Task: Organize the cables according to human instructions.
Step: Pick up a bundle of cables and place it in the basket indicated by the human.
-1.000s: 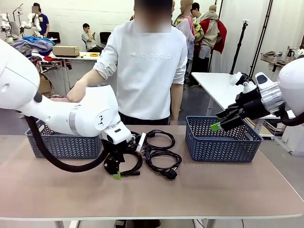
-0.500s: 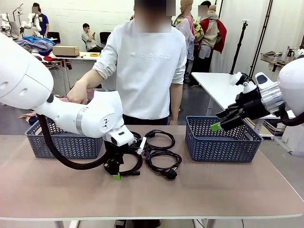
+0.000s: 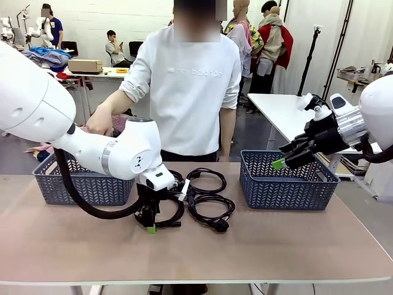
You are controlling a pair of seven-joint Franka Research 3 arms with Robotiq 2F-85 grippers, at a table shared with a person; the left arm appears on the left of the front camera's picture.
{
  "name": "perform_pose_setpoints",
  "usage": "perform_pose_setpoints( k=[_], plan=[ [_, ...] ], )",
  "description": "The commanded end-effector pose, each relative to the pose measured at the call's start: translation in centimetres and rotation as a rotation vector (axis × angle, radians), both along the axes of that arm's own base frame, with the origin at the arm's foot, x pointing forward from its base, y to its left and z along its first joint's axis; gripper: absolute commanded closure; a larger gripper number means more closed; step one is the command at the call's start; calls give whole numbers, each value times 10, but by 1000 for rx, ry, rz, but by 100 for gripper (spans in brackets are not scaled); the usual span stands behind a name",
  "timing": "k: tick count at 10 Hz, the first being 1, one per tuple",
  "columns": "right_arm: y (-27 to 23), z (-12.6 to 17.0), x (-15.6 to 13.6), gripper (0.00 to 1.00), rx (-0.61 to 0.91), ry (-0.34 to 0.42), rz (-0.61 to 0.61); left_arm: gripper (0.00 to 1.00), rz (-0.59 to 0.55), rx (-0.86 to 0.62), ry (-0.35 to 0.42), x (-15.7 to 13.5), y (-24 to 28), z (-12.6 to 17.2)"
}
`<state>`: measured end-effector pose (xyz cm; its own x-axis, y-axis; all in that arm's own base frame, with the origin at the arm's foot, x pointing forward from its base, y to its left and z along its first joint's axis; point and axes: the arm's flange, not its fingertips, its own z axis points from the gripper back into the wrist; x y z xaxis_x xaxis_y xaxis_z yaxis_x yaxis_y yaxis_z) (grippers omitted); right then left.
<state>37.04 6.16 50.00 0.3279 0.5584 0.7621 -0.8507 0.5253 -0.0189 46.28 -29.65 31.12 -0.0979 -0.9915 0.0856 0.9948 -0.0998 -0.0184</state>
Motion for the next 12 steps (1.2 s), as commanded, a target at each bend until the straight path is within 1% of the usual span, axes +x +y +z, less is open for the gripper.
perform_pose_setpoints(
  k=[1, 3, 4, 5, 6, 7, 8, 9, 10, 11, 12],
  plan=[
    [-1, -1, 4, 0, 18, -15, 23, 0, 17, 40, -12, 1, -2, -3],
    [-1, -1, 4, 0, 18, -15, 23, 0, 22, 36, -19, 2, -3, -3],
    [-1, -1, 4, 0, 18, -15, 23, 5, 10, 28, -33, 3, -2, -6],
    [-1, -1, 4, 0, 18, -15, 23, 20, 17, 4, -24, 3, -4, -5],
    [-1, -1, 4, 0, 18, -15, 23, 25, 17, 0, -19, 2, -4, -5],
    [-1, -1, 4, 0, 18, -15, 23, 40, 21, 0, -15, 3, -4, -5],
    [-1, -1, 4, 0, 18, -15, 23, 25, 21, 1, -13, 3, -4, -5],
    [-1, -1, 4, 0, 18, -15, 23, 59, 18, 4, -7, 4, -4, -4],
    [-1, -1, 4, 0, 18, -15, 23, 44, 18, 4, -8, 4, -3, -4],
    [-1, -1, 4, 0, 18, -15, 23, 79, 12, 6, -2, 3, -3, -3],
    [-1, -1, 4, 0, 18, -15, 23, 64, 5, 6, 7, 2, -2, -2]
  ],
)
